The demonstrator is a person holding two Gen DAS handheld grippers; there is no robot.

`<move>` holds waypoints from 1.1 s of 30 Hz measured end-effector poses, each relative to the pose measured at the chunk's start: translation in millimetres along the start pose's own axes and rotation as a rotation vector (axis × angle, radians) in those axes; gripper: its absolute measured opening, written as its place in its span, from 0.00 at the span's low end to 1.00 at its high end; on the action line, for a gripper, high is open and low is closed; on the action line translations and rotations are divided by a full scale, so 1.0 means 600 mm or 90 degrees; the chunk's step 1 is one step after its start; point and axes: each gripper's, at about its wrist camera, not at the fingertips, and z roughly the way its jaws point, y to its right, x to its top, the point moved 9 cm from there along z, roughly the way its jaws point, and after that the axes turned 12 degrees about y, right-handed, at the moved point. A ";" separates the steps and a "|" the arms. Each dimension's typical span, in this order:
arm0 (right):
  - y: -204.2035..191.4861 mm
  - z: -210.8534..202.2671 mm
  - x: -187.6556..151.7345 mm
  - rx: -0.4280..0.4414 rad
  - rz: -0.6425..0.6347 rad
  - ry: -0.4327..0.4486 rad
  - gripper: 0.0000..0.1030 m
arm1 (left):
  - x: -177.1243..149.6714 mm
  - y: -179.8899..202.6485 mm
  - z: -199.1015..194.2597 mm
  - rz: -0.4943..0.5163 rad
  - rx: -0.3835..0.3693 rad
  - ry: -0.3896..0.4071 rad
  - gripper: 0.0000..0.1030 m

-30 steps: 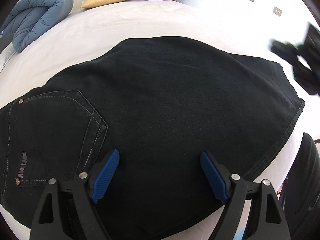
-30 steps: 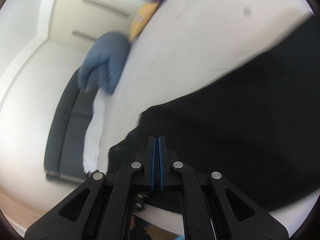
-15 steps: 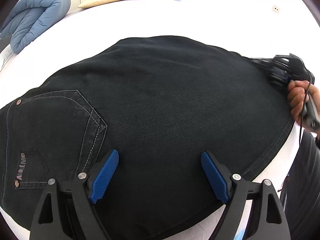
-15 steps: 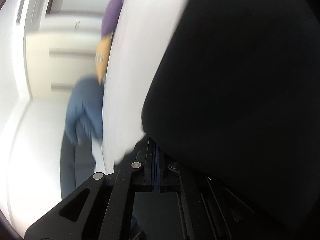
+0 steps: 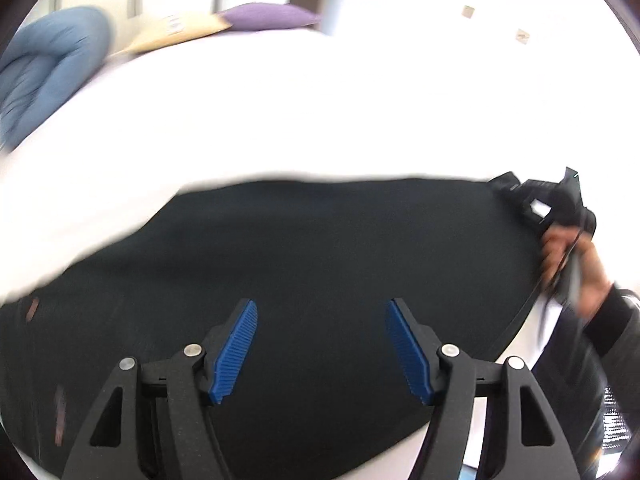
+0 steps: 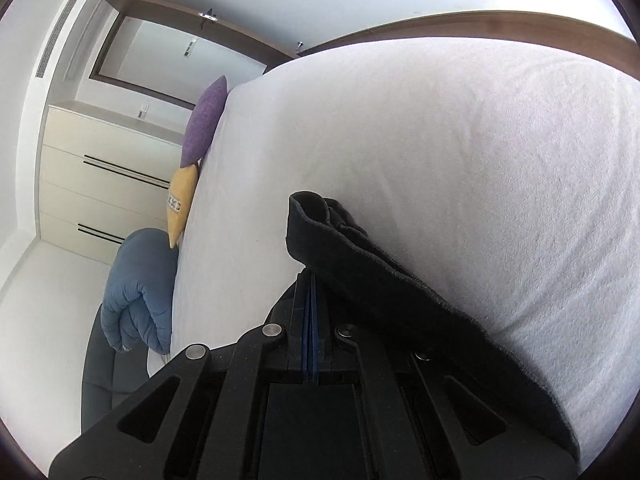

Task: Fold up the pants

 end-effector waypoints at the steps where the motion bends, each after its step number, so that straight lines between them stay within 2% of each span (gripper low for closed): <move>1: -0.004 -0.004 -0.005 0.002 -0.007 0.000 0.00 | 0.016 0.015 0.026 0.008 -0.016 -0.003 0.67; 3: -0.005 -0.013 -0.016 0.002 -0.026 0.003 0.00 | 0.028 0.046 0.086 0.022 -0.060 -0.036 0.64; 4: -0.002 -0.017 -0.013 0.001 -0.033 0.005 0.00 | 0.025 0.054 0.118 0.027 -0.076 -0.058 0.55; 5: -0.017 -0.027 -0.032 0.001 -0.035 0.005 0.00 | 0.020 0.056 0.152 0.043 -0.075 -0.088 0.50; 6: -0.025 -0.030 -0.036 -0.001 -0.035 0.005 0.00 | 0.016 0.052 0.172 0.065 -0.071 -0.098 0.46; 7: -0.029 -0.035 -0.038 -0.002 -0.035 0.005 0.00 | 0.021 0.049 0.178 0.078 -0.087 -0.085 0.43; 8: -0.029 -0.032 -0.038 -0.003 -0.036 0.005 0.00 | 0.027 0.040 0.178 0.075 -0.099 -0.086 0.34; 9: -0.029 -0.033 -0.039 -0.006 -0.039 0.007 0.00 | 0.034 0.019 0.176 0.071 -0.090 -0.089 0.10; 10: -0.031 -0.032 -0.040 -0.008 -0.044 0.008 0.00 | 0.039 -0.012 0.173 0.066 -0.068 -0.088 0.05; 13: -0.038 -0.049 -0.050 -0.010 -0.062 0.017 0.00 | 0.039 -0.099 0.158 0.000 -0.066 -0.084 0.05; 16: -0.038 -0.045 -0.048 -0.014 -0.067 0.020 0.00 | 0.028 -0.188 0.125 -0.040 -0.041 -0.066 0.05; 18: -0.036 -0.045 -0.045 -0.016 -0.069 0.020 0.00 | 0.016 -0.211 0.106 -0.049 -0.044 -0.065 0.05; 20: -0.031 -0.045 -0.035 -0.019 -0.074 0.021 0.00 | 0.002 -0.247 0.085 -0.030 0.003 -0.066 0.05; 23: -0.037 -0.037 -0.038 -0.026 -0.079 0.021 0.00 | -0.009 -0.322 0.042 -0.088 0.036 -0.046 0.05; 26: -0.041 -0.035 -0.037 -0.034 -0.088 0.024 0.00 | -0.025 -0.405 -0.016 -0.120 0.167 -0.031 0.04; 27: -0.043 -0.034 -0.039 -0.038 -0.095 0.026 0.00 | -0.029 -0.423 -0.038 -0.138 0.195 -0.026 0.00; 29: -0.049 -0.032 -0.040 -0.038 -0.106 0.027 0.00 | -0.023 -0.412 -0.082 -0.186 0.180 0.022 0.00; 30: -0.052 -0.032 -0.039 -0.037 -0.107 0.025 0.00 | -0.016 -0.375 -0.099 -0.187 0.142 0.047 0.00; 32: -0.061 -0.033 -0.039 -0.034 -0.107 0.012 0.00 | -0.014 -0.293 -0.110 -0.128 0.103 0.061 0.01; 33: -0.068 -0.035 -0.041 -0.031 -0.103 -0.002 0.00 | -0.020 -0.272 -0.113 -0.110 0.096 0.060 0.09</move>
